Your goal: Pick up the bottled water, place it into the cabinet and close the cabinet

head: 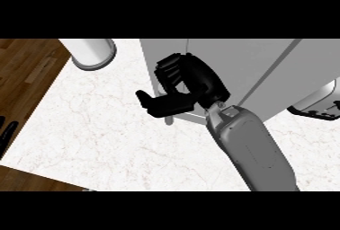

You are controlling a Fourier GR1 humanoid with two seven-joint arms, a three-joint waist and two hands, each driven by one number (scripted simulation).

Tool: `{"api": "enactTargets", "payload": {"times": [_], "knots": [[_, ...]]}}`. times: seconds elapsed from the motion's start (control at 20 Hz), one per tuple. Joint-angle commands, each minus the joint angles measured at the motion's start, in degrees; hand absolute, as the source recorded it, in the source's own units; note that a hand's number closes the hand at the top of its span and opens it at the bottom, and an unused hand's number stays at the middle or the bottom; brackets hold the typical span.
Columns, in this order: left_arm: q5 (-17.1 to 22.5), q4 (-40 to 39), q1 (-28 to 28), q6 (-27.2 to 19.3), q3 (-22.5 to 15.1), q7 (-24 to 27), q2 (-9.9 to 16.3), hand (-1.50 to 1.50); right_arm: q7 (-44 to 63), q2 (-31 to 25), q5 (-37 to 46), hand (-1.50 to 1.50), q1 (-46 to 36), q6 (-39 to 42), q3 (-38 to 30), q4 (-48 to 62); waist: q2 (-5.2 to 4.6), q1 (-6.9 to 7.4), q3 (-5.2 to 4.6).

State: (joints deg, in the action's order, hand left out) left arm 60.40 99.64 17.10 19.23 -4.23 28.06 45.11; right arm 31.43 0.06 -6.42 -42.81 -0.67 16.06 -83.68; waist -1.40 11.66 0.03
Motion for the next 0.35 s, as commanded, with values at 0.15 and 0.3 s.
{"api": "enactTargets", "payload": {"times": [0.15, 0.3], "knots": [[0.4, -0.2, 0.2, 0.4, 0.6, 0.1, -0.2, -1.5, -3.8, -0.1, -2.8, -1.5, -10.5, -11.5, -6.1, 10.6, -0.98, -0.44, -0.17], [-0.3, -0.4, 1.2, 1.4, -0.4, 0.8, -1.4, -1.5, -6.1, -0.1, -4.0, -1.5, -10.1, -13.4, -4.8, 12.6, -1.16, -0.56, -0.2]]}}
